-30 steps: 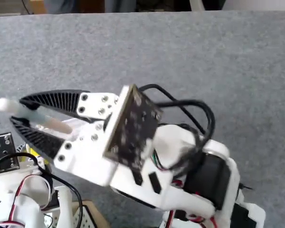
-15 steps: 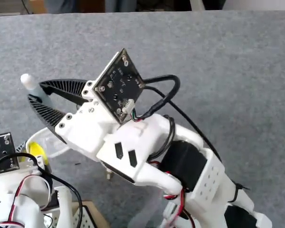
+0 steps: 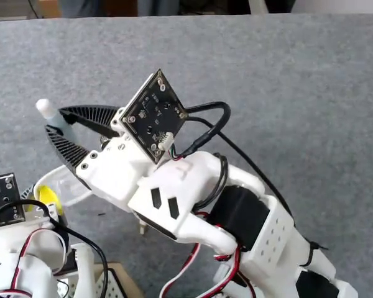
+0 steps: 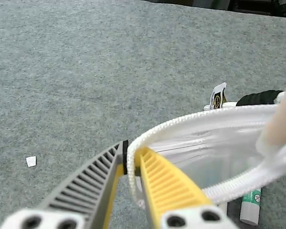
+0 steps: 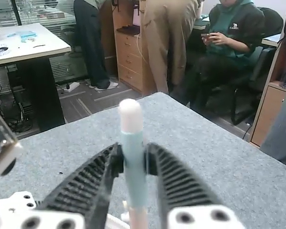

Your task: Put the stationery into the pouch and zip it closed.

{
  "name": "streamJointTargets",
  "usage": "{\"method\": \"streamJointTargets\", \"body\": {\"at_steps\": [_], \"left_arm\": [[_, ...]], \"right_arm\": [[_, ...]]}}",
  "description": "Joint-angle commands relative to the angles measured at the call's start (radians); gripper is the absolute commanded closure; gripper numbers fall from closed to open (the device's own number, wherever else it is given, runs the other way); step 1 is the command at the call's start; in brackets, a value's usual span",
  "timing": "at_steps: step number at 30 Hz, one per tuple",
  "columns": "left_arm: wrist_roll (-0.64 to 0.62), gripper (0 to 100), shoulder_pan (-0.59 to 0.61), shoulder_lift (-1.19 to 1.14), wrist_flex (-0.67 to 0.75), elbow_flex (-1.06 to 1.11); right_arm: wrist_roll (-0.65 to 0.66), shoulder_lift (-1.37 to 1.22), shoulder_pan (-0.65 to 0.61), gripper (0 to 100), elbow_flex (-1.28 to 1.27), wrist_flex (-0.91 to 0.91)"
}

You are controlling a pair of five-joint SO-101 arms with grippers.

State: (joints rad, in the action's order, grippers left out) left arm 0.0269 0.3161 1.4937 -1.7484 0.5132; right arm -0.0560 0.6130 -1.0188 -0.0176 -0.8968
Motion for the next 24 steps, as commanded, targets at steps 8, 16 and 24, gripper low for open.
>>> {"method": "streamJointTargets", "body": {"at_steps": [8,16,24], "left_arm": [[-0.006,97,0.001,-0.008,-0.011,0.025],[-0.006,97,0.001,-0.008,-0.011,0.025],[-0.006,97,0.008,-0.008,-0.011,0.024]], "right_arm": [[0.025,0.028,0.009,81.7,0.007,-0.018],[0.112,0.054,0.189,81.8,0.150,-0.141],[0.290,0.088,0.723,81.9,0.050,-0.511]]}}
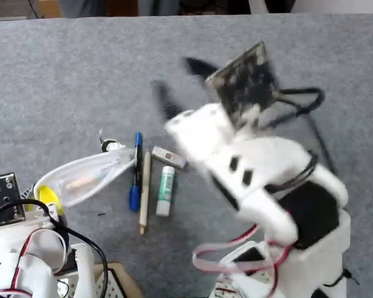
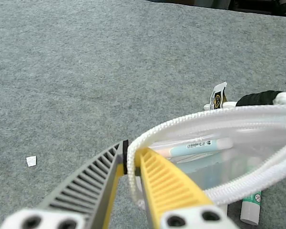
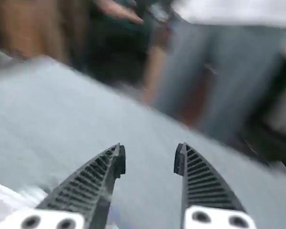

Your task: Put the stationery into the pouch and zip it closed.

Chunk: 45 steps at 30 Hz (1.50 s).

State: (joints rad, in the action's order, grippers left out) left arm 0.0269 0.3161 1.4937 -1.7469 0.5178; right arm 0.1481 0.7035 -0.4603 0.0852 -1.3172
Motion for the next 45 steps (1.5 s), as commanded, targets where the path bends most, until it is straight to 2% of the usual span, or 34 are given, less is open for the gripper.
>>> {"method": "streamJointTargets", "body": {"at_steps": [1,5,8,14,18,27,31,45], "left_arm": [[-0.006,97,0.008,-0.008,-0.012,0.019],[-0.006,97,0.008,-0.008,-0.012,0.016],[-0.006,97,0.008,-0.008,-0.012,0.018],[-0.006,97,0.008,-0.008,-0.012,0.018],[-0.006,97,0.008,-0.008,-0.012,0.016],[-0.006,97,0.008,-0.008,-0.012,0.015],[-0.006,97,0.008,-0.008,-0.012,0.015],[-0.006,97,0.008,0.077,-0.012,0.021]], "right_arm": [[0.120,-0.013,0.190,81.9,-0.099,-0.104],[0.199,-0.079,0.212,81.9,-0.282,-0.110],[0.210,-0.171,0.199,81.6,-0.351,-0.109],[0.216,-0.414,0.097,81.5,-0.357,-0.107],[0.272,-0.590,0.006,81.5,-0.340,-0.068],[0.275,-1.015,-0.075,81.3,0.039,-0.115],[0.311,-1.159,-0.118,75.5,0.205,-0.186],[0.315,-1.567,-0.115,75.8,0.639,-0.269]]}}
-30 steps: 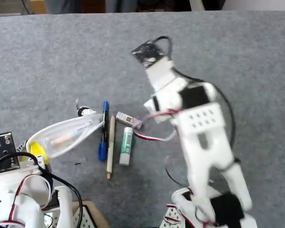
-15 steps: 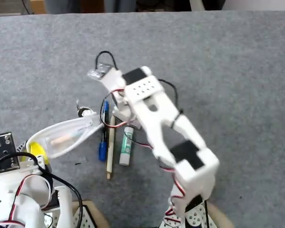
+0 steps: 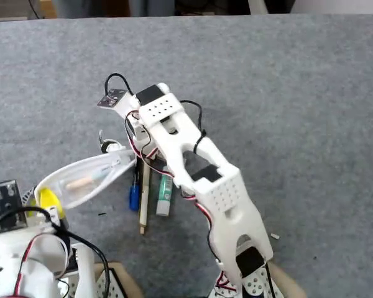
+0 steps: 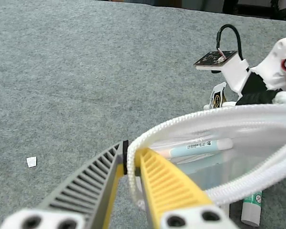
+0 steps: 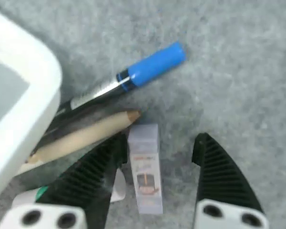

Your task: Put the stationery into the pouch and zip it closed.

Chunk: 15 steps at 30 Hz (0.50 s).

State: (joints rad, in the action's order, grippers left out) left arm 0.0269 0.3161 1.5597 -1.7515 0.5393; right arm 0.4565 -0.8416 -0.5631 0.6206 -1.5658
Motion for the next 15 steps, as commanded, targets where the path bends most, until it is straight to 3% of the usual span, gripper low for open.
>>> {"method": "streamJointTargets", "body": {"at_steps": [1,8,15], "left_arm": [[-0.006,97,0.008,0.015,-0.008,-0.001],[-0.006,97,0.002,0.017,-0.006,-0.001],[-0.006,97,0.002,0.017,-0.006,-0.001]], "right_arm": [[0.006,-0.041,-0.012,75.8,0.133,-0.031],[0.008,-0.162,-0.012,83.8,0.314,-0.101],[0.048,-0.243,0.012,85.2,0.456,-0.180]]}}
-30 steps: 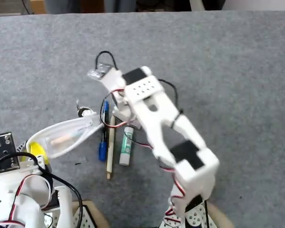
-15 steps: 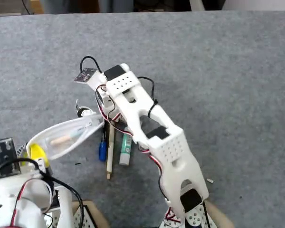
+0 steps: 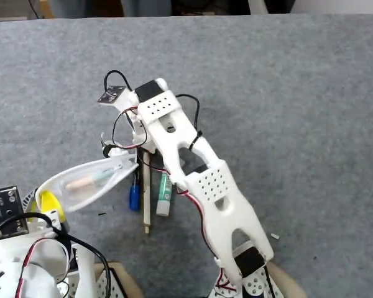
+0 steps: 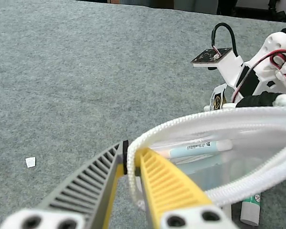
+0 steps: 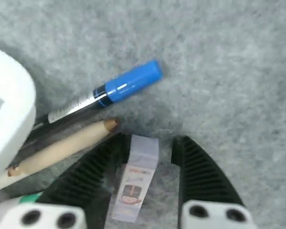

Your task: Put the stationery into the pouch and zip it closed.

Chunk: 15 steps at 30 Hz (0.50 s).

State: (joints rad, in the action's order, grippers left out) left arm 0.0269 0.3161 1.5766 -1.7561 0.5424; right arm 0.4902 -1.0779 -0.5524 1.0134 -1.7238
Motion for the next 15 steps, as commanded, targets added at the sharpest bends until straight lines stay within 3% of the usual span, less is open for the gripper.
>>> {"method": "streamJointTargets", "body": {"at_steps": [1,5,15], "left_arm": [[-0.006,97,0.002,0.000,-0.002,-0.004],[-0.006,97,0.002,0.000,-0.002,-0.002],[-0.006,97,0.002,0.000,-0.002,-0.002]], "right_arm": [[0.014,-0.012,0.012,87.1,0.077,-0.023],[0.014,-0.013,0.058,95.4,0.131,-0.025],[0.012,-0.008,0.098,95.6,0.200,-0.043]]}}
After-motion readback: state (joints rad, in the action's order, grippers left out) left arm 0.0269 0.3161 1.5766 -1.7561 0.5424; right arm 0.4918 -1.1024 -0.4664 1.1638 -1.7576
